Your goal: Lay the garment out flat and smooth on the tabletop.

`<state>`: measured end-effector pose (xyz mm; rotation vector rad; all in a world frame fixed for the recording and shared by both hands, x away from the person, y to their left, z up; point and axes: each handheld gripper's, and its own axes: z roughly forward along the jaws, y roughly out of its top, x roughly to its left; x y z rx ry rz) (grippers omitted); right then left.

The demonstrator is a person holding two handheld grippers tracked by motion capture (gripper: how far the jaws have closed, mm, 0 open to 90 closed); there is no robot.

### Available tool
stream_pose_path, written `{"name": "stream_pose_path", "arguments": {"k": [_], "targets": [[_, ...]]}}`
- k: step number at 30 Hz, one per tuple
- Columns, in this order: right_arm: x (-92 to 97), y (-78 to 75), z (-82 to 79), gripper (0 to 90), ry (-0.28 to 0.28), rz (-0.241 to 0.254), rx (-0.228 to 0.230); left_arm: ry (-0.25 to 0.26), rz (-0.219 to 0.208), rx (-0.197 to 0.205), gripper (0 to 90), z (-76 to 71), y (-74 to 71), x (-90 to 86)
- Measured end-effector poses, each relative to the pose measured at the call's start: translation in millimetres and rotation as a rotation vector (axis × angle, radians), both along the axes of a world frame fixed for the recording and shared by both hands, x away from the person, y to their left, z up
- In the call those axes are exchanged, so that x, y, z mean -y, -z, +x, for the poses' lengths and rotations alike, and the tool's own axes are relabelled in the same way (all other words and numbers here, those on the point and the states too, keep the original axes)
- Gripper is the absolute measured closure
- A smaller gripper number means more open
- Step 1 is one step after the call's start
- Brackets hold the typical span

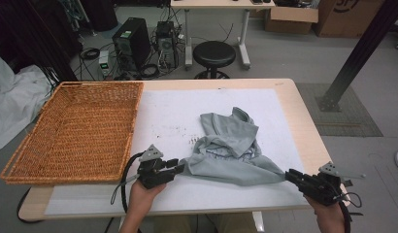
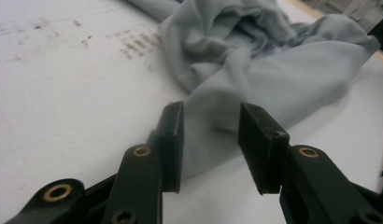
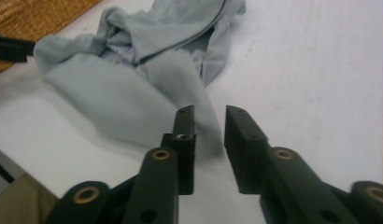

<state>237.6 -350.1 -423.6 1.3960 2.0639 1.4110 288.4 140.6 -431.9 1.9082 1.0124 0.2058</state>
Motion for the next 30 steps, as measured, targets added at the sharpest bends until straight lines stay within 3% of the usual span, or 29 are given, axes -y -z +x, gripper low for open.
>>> {"name": "stream_pose_path", "arguments": {"k": [4, 8, 9, 11, 12, 15, 16, 19, 21, 23, 24, 27, 30], "targets": [[-3.3, -6.6, 7.3, 66.0, -0.005, -0.013, 0.01, -0.001, 0.061, -0.029, 61.5, 8.9, 6.9, 3.4], [-11.0, -0.6, 17.6, 61.9, -0.042, -0.05, -0.023, 0.018, 0.117, -0.059, 61.9, 14.1, 13.8, 6.9], [-13.4, 2.1, 20.7, 61.6, -0.051, -0.059, -0.036, 0.028, 0.116, -0.063, 66.2, 14.6, 14.7, 7.6], [-19.1, 8.6, 29.7, 60.3, -0.073, -0.088, -0.055, 0.036, 0.086, -0.069, 79.3, 14.6, 14.8, 7.4], [-21.3, 10.7, 33.4, 60.0, -0.082, -0.094, -0.068, 0.037, 0.05, -0.075, 83.1, 14.7, 14.2, 6.0], [-32.4, 16.1, 50.7, 60.4, -0.152, -0.09, -0.093, 0.042, -0.028, -0.098, 85.2, 15.8, 11.4, 1.0], [-37.3, 16.5, 56.7, 64.1, -0.182, -0.095, -0.098, 0.046, -0.059, -0.096, 85.2, 15.8, 9.8, -1.5], [-50.8, 14.0, 74.8, 86.7, -0.241, -0.11, -0.113, 0.045, -0.176, -0.098, 85.2, 15.7, 3.6, -10.9], [-57.1, 10.3, 86.5, 87.5, -0.211, -0.116, -0.096, 0.008, -0.244, -0.094, 85.2, 16.6, -0.1, -17.6], [-61.4, 7.2, 99.5, 87.6, -0.155, -0.111, -0.09, -0.043, -0.25, -0.096, 85.2, 19.2, -1.0, -21.4], [-64.1, 6.4, 106.1, 87.6, -0.13, -0.114, -0.091, -0.083, -0.225, -0.1, 85.2, 21.6, -0.2, -22.0], [-73.4, 9.4, 121.8, 87.2, -0.072, -0.163, -0.11, -0.132, -0.177, -0.109, 85.2, 25.8, 4.1, -20.0], [-71.9, 10.4, 122.6, 72.9, -0.051, -0.141, -0.11, -0.129, -0.164, -0.11, 85.2, 25.7, 6.2, -17.1]]}}
